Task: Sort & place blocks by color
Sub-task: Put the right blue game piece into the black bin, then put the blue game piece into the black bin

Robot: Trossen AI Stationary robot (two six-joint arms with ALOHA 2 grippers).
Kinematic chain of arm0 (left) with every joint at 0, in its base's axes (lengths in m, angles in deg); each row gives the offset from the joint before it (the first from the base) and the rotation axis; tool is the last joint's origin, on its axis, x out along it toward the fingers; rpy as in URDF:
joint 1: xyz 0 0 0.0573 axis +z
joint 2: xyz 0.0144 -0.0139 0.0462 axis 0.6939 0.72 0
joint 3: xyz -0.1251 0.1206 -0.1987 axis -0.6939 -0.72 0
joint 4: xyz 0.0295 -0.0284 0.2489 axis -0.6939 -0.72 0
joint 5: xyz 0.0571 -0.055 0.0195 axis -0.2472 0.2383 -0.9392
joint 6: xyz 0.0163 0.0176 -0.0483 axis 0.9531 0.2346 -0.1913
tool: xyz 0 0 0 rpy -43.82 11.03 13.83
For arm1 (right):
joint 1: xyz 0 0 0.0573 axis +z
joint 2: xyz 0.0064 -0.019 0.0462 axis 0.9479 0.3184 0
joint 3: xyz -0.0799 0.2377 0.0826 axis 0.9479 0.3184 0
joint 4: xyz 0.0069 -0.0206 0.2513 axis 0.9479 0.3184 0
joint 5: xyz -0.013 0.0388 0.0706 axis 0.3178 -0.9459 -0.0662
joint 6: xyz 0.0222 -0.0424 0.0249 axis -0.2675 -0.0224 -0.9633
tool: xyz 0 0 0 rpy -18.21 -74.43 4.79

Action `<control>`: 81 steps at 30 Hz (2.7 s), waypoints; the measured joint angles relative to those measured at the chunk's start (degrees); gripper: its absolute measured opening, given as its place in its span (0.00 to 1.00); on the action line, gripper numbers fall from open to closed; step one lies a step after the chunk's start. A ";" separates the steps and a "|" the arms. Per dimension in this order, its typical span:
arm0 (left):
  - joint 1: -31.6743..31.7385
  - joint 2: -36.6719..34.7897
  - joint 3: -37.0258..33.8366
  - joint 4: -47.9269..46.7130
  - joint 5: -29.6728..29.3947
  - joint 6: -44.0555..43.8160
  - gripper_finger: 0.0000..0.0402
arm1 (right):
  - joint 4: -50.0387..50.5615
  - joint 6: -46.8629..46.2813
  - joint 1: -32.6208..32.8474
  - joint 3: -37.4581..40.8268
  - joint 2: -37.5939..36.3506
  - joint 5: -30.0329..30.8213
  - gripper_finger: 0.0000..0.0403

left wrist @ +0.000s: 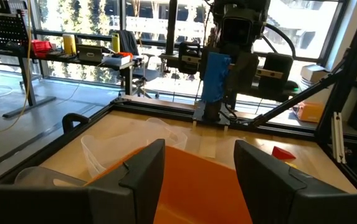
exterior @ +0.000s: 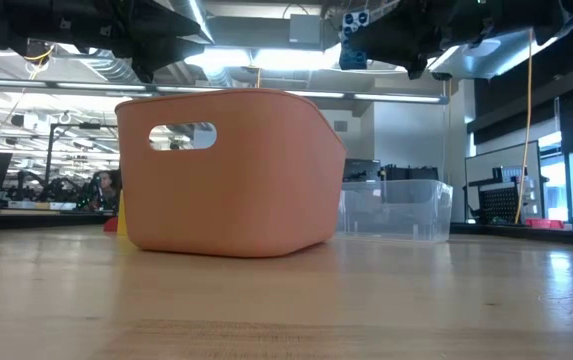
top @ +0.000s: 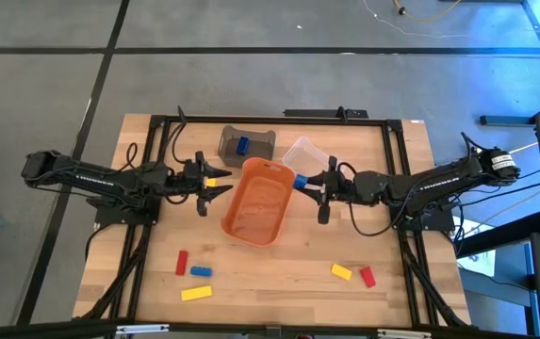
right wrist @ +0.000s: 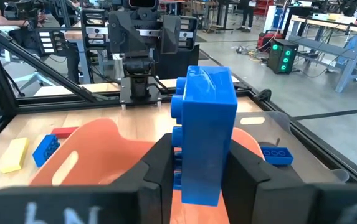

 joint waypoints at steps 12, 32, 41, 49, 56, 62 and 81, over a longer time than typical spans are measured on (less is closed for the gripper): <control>0.01 0.01 0.00 1.83 0.30 -1.64 0.46 | 1.13 -7.81 -10.47 -6.74 9.96 0.53 0.23; -0.01 0.01 0.00 2.13 0.07 -1.49 0.46 | 7.72 -14.48 -25.65 -31.13 41.10 -6.01 0.23; 0.01 0.01 0.00 2.12 0.04 -1.47 0.46 | 8.06 -16.56 -26.21 -31.12 43.39 -6.14 0.31; -0.01 0.01 0.00 2.12 0.04 -1.46 0.46 | 7.46 -15.30 -26.31 -31.12 43.25 -9.14 0.37; 0.00 0.00 0.00 1.54 0.02 -1.47 0.46 | 12.02 -7.65 -26.15 -31.04 37.71 -9.07 0.41; -0.01 0.01 0.00 1.01 0.04 -1.51 0.46 | 13.08 -1.40 -22.50 -22.81 24.85 -9.01 0.41; -0.01 0.08 0.00 1.00 0.02 -1.49 0.46 | -16.18 0.74 -4.57 11.50 -9.45 -11.54 0.41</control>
